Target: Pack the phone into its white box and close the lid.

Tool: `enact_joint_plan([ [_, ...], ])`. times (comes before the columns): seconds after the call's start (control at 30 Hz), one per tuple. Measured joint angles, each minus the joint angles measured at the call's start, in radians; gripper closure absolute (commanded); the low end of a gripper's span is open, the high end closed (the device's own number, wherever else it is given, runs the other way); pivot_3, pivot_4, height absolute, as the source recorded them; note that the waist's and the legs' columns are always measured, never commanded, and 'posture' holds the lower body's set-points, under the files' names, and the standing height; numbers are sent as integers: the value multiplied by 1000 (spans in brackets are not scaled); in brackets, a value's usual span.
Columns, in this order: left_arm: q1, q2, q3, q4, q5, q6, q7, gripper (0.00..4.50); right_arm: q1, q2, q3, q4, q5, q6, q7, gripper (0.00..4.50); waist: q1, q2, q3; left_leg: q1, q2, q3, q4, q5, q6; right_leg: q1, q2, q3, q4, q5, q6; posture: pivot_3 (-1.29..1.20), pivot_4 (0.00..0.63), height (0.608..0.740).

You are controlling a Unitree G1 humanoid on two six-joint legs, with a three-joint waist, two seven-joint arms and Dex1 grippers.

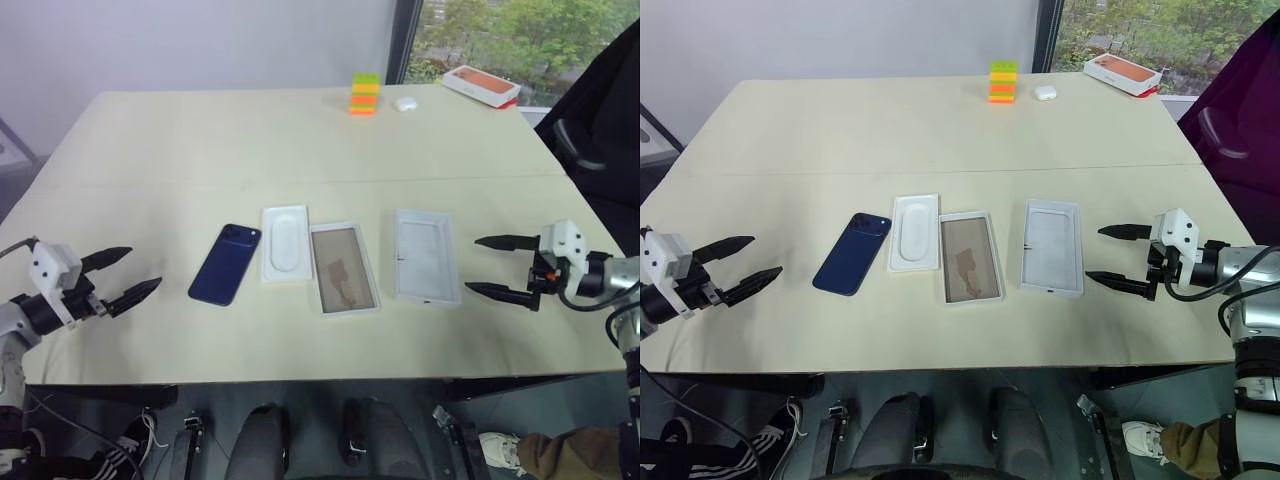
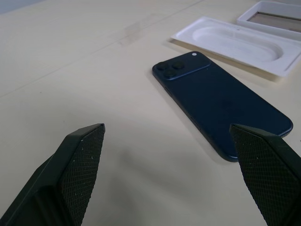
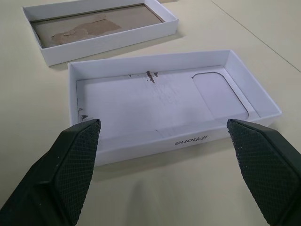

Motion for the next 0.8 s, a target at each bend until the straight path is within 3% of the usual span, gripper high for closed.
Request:
enact_joint_plan([
  [0.8,25,-1,20,-3,-5,10,3,39,-3,-4,0,36,-3,-12,-23,0,0,0,0,0,0,0,0,0,0,0,0,0,0,0,0,0,150,740],
])
